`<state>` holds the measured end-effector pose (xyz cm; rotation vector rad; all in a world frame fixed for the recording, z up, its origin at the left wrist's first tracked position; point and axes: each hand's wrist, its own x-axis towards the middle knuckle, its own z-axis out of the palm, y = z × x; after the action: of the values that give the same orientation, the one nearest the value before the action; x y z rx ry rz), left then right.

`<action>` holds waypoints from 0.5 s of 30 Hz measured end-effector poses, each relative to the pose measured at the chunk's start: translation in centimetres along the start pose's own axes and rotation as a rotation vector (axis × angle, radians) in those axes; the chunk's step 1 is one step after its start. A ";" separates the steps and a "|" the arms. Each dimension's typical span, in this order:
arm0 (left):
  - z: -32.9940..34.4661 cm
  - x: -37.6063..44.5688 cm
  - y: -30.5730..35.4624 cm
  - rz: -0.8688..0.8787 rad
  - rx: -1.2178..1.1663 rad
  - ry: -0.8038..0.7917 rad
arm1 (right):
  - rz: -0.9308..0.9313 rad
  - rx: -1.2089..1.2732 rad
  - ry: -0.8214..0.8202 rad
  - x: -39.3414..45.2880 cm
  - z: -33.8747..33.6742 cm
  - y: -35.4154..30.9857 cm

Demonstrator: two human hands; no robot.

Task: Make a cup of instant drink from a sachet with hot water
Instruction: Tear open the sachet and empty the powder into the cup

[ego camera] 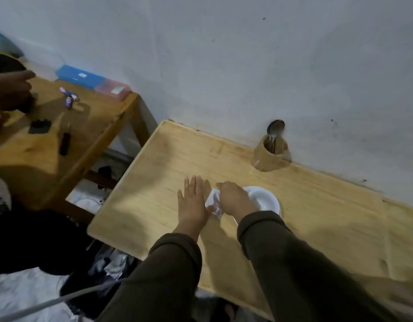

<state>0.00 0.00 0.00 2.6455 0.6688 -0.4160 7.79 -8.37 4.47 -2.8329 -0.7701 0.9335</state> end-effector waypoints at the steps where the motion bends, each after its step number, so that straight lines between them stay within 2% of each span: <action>1: 0.1 0.2 -0.1 -0.007 0.005 -0.014 | 0.017 -0.006 -0.022 0.3 0.1 0.0; 7: 0.4 0.7 -0.4 0.000 -0.065 -0.049 | 0.047 -0.017 -0.039 1.3 0.7 0.2; 13: 0.6 1.0 -0.4 0.043 -0.027 -0.034 | 0.063 -0.082 0.082 2.1 1.6 0.2; 15: 0.5 1.1 -0.3 0.073 -0.028 -0.010 | 0.074 -0.028 0.123 2.1 1.2 -0.1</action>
<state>0.72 0.45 -0.93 2.6307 0.5692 -0.3965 8.53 -7.38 2.42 -2.9279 -0.6747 0.7544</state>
